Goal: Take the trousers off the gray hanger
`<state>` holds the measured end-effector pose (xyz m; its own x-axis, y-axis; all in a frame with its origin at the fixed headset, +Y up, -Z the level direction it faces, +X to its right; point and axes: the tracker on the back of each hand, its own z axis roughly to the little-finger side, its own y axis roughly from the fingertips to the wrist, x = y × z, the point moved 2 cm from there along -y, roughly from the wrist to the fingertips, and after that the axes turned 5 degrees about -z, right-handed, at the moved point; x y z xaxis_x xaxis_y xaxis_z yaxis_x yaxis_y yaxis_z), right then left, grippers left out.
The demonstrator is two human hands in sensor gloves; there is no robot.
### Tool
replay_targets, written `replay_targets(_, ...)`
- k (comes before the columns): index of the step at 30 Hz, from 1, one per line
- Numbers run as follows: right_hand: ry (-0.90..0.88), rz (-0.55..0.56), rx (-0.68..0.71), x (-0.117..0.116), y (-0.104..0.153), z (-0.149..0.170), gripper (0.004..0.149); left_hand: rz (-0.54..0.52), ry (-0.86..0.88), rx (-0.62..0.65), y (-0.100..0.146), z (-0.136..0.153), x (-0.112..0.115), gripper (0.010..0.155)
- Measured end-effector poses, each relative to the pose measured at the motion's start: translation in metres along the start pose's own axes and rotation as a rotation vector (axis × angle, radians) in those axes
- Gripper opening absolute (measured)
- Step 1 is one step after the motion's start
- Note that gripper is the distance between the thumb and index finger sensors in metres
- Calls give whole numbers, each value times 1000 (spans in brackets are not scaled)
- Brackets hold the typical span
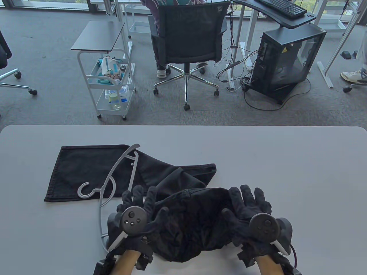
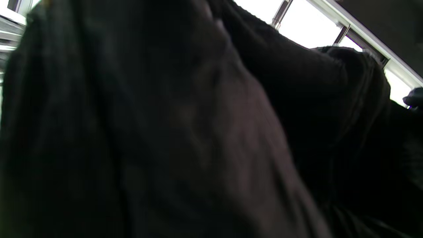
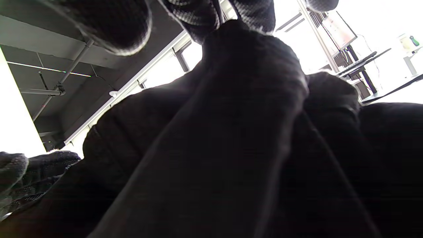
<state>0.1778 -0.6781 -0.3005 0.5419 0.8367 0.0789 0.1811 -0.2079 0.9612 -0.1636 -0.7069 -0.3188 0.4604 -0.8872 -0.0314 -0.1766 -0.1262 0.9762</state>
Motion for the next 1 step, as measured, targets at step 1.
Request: replay_targets(1,-6,4,-11,0,0,1,77,0,8,5,0,0,1,81)
